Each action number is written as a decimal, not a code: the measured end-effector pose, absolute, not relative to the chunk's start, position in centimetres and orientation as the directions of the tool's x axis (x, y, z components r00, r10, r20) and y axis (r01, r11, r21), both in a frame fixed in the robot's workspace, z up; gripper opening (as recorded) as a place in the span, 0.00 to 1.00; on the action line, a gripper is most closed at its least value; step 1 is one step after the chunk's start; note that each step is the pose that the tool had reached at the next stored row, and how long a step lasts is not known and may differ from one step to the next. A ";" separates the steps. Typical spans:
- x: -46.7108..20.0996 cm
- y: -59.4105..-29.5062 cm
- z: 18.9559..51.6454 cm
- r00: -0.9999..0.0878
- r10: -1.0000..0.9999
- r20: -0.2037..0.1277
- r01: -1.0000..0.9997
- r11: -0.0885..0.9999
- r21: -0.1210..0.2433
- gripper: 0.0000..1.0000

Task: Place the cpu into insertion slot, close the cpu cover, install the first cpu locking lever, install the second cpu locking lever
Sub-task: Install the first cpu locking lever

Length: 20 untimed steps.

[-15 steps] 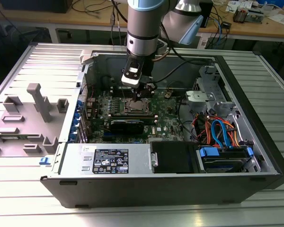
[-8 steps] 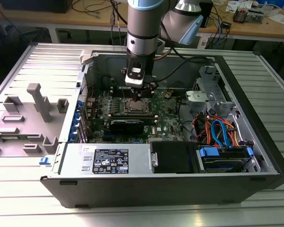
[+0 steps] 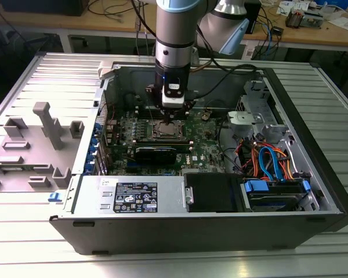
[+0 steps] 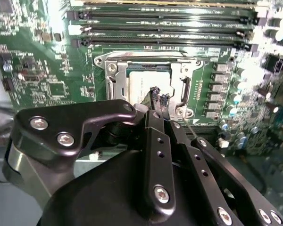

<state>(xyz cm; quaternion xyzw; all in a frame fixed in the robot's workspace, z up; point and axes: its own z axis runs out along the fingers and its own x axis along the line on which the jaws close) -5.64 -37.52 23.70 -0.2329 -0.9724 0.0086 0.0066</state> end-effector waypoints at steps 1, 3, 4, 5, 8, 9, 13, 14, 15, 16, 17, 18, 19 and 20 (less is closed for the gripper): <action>-5.6 -37.5 23.7 -0.902 0.432 0.009 0.432 0.902 -0.020 0.11; -5.6 -37.5 24.0 -0.911 0.413 0.009 0.413 0.911 -0.020 0.11; -5.6 -37.5 24.1 -0.913 0.407 0.009 0.407 0.913 -0.020 0.11; -5.6 -37.5 24.5 -0.918 0.396 0.009 0.396 0.918 -0.019 0.11; -5.6 -37.5 24.7 -0.929 0.369 0.009 0.369 0.929 -0.018 0.11; -5.6 -37.5 24.7 -0.934 0.356 0.010 0.356 0.934 -0.018 0.11; -5.6 -37.5 24.7 -0.958 0.288 0.010 0.287 0.958 -0.017 0.11; -5.6 -37.5 24.7 -0.962 0.271 0.011 0.271 0.962 -0.017 0.11; -5.6 -37.5 24.7 -0.968 0.253 0.011 0.252 0.967 -0.017 0.11; -5.6 -37.5 24.7 -0.972 0.236 0.011 0.236 0.972 -0.016 0.11; -5.6 -37.5 24.7 -0.976 0.216 0.011 0.216 0.976 -0.016 0.11; -5.6 -37.5 24.7 -0.979 0.203 0.011 0.203 0.979 -0.016 0.11; -5.7 -37.5 24.7 -0.983 0.184 0.011 0.184 0.983 -0.016 0.11; -5.7 -37.5 24.7 -0.984 0.176 0.011 0.175 0.984 -0.016 0.11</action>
